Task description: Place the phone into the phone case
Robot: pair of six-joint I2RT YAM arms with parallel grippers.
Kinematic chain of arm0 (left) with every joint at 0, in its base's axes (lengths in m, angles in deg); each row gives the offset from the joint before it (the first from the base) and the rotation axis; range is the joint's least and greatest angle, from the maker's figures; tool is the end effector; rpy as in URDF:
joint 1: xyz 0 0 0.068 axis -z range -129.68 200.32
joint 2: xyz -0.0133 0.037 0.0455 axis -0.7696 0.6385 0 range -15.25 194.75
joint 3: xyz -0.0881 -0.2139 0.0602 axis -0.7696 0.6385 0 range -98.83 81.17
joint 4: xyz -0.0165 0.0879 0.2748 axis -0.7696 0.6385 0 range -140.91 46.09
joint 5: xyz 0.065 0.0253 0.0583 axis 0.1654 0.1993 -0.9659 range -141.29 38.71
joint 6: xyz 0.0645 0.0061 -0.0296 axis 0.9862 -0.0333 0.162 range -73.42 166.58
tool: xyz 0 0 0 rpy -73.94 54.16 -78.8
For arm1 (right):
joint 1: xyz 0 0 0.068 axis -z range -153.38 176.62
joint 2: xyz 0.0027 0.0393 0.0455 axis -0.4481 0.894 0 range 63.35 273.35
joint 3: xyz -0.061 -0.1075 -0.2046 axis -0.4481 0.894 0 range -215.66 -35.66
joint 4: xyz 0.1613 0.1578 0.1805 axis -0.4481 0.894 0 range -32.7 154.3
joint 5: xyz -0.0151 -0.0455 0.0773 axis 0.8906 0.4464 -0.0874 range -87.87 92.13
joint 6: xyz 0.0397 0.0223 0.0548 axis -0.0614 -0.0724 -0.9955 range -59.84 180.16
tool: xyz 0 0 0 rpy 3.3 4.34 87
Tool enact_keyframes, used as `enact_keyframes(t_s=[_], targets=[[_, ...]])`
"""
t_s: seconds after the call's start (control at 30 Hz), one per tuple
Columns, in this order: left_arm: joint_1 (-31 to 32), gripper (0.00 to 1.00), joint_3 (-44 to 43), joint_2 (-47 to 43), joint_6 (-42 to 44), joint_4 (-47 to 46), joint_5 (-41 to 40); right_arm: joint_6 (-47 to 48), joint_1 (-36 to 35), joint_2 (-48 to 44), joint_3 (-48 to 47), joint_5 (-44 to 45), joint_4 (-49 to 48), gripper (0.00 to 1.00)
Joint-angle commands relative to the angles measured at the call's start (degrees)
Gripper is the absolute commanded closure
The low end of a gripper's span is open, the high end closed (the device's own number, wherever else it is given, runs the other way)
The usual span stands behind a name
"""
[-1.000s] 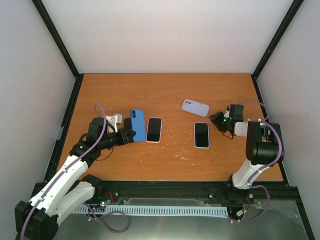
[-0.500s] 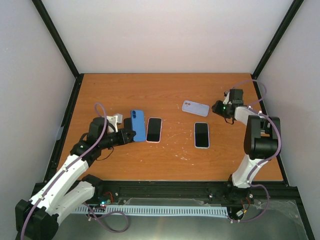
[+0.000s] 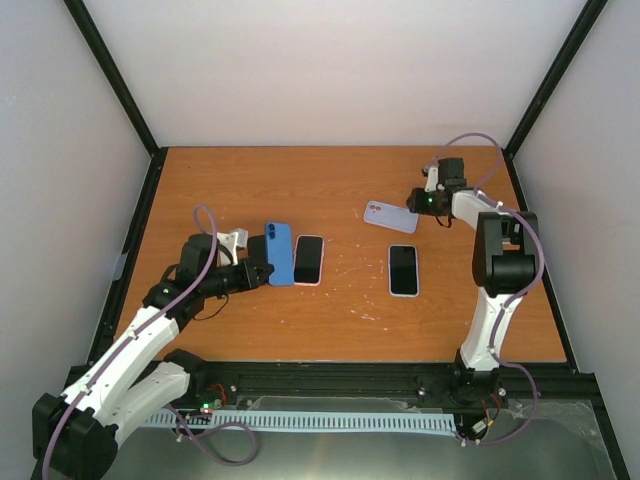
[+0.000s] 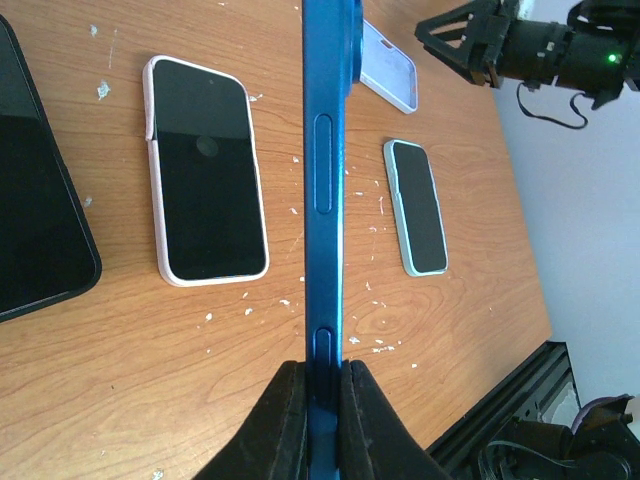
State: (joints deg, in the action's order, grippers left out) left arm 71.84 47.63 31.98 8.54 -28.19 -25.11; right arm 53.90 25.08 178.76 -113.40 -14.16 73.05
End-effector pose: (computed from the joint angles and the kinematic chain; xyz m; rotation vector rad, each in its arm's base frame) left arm 0.2203 -0.1146 0.1998 -0.0640 2.3455 -1.0548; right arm 0.4490 0.0285 0.0955 -0.0152 2.4968 0.4122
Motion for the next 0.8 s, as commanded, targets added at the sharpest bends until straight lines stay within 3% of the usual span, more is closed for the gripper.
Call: enact_keyframes(t_s=[0.0, 0.37, 0.53, 0.77], targets=[[-0.28, 1.0, -2.47, -0.37, 1.17, -3.65, 1.76, 5.93, -0.96, 4.8, -5.62, 0.25, 5.86, 0.55], [-0.31, 1.0, -3.03, 0.18, 1.73, -3.44, 1.95, 10.92, -3.08, 6.55, -8.43, -2.57, 14.19, 0.61], [-0.32, 1.0, -2.85, -0.01, 1.34, -3.56, 2.41, 10.62, -5.69, 5.79, -7.79, 0.39, 15.66, 0.65], [-0.33, 1.0, -2.57, -1.36, 1.0, -2.5, 1.66, 8.32, -8.22, 6.29, -7.72, 5.04, 15.64, 0.83]])
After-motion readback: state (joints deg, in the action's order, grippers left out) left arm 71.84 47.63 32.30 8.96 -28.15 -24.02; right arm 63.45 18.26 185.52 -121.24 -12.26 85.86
